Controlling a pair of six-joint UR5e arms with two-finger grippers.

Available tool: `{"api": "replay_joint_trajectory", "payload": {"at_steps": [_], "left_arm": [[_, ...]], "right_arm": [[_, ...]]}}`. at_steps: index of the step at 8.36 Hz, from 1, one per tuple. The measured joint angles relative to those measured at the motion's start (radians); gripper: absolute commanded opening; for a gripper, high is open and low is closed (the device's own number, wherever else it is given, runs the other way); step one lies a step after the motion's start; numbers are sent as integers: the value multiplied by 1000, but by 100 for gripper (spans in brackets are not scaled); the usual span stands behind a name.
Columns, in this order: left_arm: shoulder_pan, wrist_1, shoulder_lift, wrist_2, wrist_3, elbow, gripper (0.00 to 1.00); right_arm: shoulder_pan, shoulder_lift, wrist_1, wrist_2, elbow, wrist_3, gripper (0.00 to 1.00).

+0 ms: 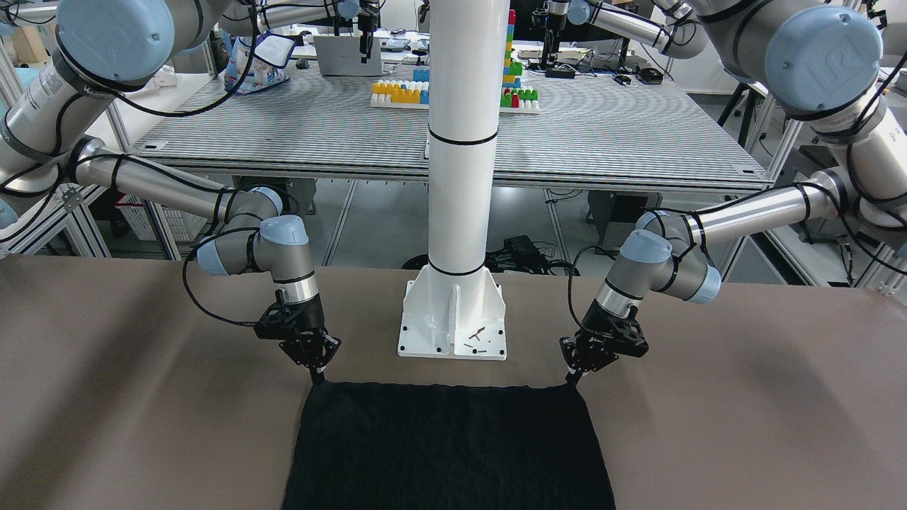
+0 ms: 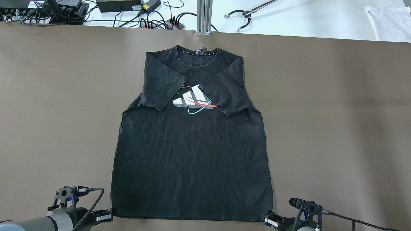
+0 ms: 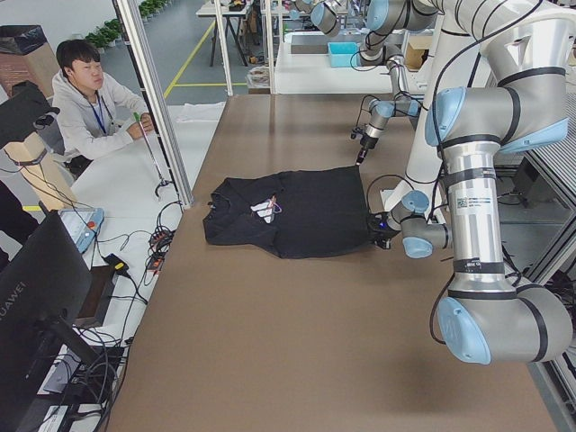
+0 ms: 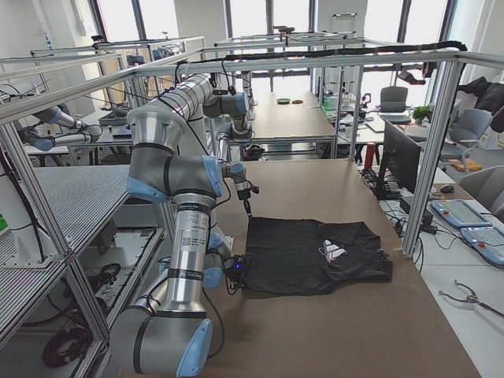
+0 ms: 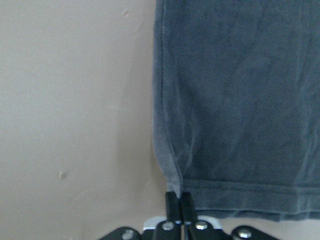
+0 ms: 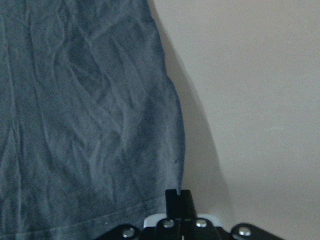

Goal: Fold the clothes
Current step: 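Lift the hem with both grippers and carry it toward the collar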

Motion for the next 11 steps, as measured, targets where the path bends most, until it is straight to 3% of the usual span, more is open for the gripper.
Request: {"api": "replay_joint_trajectory", "payload": {"at_steps": [2,4,8,11], "left_arm": [[-96,129,-37,-113,51,-83,0],[-252,306,-158,-270,128,-119,0],[-576,653,-425,-614,327,-126,0],[-661,759,-479,-722,433,-137,0]], "right_arm": [[23,42,-153,21,119,-35,0],[119,110,-319,105,221,-124,0],[428,160,-374,413,248,-348,0],[519,174,-376,583,256,-445,0]]}}
